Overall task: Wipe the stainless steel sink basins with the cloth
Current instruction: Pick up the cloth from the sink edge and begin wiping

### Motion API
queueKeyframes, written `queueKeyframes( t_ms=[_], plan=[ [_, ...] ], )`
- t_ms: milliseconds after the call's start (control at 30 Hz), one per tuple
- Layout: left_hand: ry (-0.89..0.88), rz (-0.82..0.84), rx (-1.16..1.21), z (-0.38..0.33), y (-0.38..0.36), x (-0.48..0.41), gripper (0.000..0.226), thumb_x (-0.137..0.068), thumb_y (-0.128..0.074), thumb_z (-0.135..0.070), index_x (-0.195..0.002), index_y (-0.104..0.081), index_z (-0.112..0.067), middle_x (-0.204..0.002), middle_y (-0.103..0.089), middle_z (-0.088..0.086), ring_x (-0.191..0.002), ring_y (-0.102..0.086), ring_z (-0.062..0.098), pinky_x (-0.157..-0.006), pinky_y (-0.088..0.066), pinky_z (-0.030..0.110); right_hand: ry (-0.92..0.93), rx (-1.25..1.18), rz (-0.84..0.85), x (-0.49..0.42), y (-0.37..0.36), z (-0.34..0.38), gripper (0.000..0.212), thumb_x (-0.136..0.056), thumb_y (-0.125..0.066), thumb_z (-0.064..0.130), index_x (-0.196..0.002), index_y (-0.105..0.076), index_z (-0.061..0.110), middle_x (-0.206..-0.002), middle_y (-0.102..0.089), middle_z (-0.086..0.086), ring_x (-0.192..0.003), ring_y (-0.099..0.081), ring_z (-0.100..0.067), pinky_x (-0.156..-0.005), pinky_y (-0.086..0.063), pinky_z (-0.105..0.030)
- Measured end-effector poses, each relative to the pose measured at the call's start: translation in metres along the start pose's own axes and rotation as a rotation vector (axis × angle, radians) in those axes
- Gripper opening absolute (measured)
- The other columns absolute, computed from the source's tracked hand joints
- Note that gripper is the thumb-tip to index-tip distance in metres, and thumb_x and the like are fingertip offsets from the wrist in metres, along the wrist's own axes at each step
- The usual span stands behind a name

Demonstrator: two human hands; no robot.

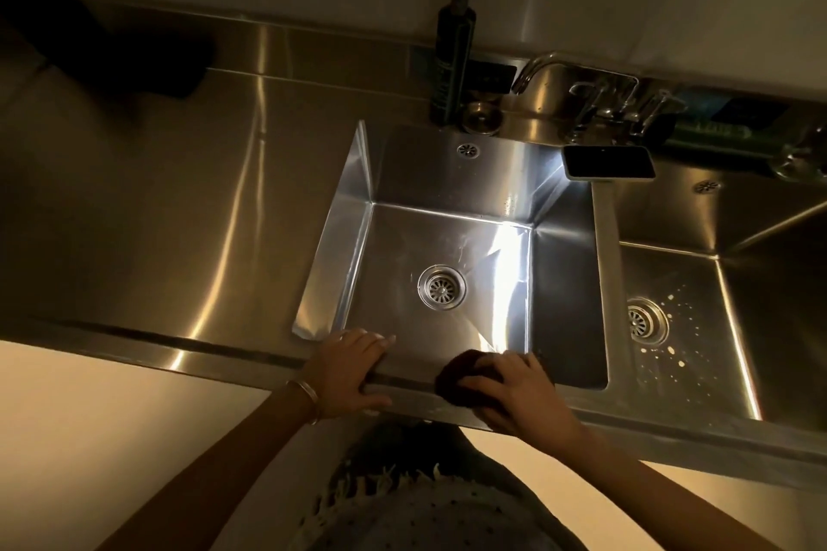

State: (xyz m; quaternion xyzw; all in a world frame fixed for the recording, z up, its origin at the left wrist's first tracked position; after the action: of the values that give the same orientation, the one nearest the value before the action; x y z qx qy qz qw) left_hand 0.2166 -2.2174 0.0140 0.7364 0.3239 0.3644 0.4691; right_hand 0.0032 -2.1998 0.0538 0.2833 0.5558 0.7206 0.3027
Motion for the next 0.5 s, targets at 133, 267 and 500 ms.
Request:
queueKeyframes(
  t_ms=[133, 267, 500],
  plan=[
    [0.008, 0.034, 0.002, 0.008, 0.000, -0.001, 0.092, -0.075, -0.047, -0.075, -0.145, -0.027, -0.019, -0.139, -0.043, -0.002, -0.128, -0.040, 0.015, -0.108, -0.025, 0.032, -0.061, -0.007, -0.005, -0.013, -0.003, 0.003, 0.046, -0.058, -0.086, 0.041, -0.101, -0.070, 0.037, -0.095, -0.068, 0.002, -0.084, -0.067, -0.019, -0.069, -0.056, -0.036],
    [-0.036, 0.140, -0.018, 0.017, 0.000, -0.014, 0.086, -0.081, -0.040, -0.072, -0.149, -0.015, -0.023, -0.147, -0.030, -0.005, -0.136, -0.024, 0.011, -0.111, -0.017, 0.031, -0.045, -0.066, 0.109, -0.056, -0.021, 0.032, 0.040, -0.078, -0.070, 0.039, -0.117, -0.062, 0.035, -0.111, -0.062, -0.004, -0.101, -0.060, -0.024, -0.083, -0.050, -0.044],
    [0.011, -0.017, -0.006, 0.090, 0.071, -0.043, 0.075, -0.084, -0.050, -0.061, -0.145, -0.025, -0.026, -0.145, -0.037, -0.002, -0.134, -0.031, 0.017, -0.109, -0.024, 0.034, -0.339, -0.124, -0.024, -0.109, 0.005, -0.007, 0.041, -0.085, -0.065, 0.030, -0.125, -0.058, 0.031, -0.122, -0.058, -0.006, -0.111, -0.054, -0.030, -0.088, -0.039, -0.041]
  ],
)
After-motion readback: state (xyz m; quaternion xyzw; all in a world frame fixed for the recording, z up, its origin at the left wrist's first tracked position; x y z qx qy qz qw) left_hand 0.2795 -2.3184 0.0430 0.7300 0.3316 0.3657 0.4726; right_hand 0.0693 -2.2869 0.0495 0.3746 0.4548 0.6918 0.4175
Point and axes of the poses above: each hand's wrist, its own x-axis away from the middle knuckle, its own y-axis out of the back of the hand, z = x × y, the point moved 7 cm from there along -x, towards the middle knuckle
